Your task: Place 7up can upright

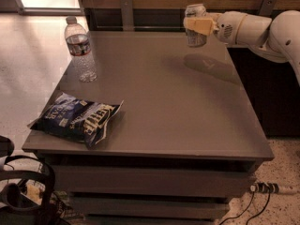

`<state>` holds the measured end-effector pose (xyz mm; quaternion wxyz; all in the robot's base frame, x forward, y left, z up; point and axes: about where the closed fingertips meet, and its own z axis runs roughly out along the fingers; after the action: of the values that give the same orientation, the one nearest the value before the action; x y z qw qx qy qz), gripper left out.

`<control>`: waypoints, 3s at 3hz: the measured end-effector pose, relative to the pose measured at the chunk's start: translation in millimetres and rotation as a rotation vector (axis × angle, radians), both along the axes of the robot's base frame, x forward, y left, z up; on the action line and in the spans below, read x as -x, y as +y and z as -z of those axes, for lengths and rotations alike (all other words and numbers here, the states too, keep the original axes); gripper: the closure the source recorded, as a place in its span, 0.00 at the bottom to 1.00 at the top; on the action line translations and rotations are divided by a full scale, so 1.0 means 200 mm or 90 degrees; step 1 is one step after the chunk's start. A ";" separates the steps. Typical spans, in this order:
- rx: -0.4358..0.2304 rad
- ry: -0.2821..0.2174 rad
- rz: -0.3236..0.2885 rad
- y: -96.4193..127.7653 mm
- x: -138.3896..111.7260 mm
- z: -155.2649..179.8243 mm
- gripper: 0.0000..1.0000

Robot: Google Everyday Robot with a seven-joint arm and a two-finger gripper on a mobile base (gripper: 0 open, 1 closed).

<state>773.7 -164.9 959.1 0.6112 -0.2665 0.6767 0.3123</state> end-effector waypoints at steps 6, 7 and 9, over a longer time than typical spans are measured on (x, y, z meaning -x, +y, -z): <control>0.077 -0.053 0.120 -0.06 -0.14 0.42 1.00; 0.077 -0.053 0.120 -0.06 -0.14 0.41 1.00; 0.077 -0.053 0.120 -0.05 -0.14 0.40 0.59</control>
Offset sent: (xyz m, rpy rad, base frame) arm 0.0323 0.0118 -0.0491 -0.0322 -0.2076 -0.2144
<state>801.0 -175.8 879.1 0.6485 -0.2509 0.6901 0.2009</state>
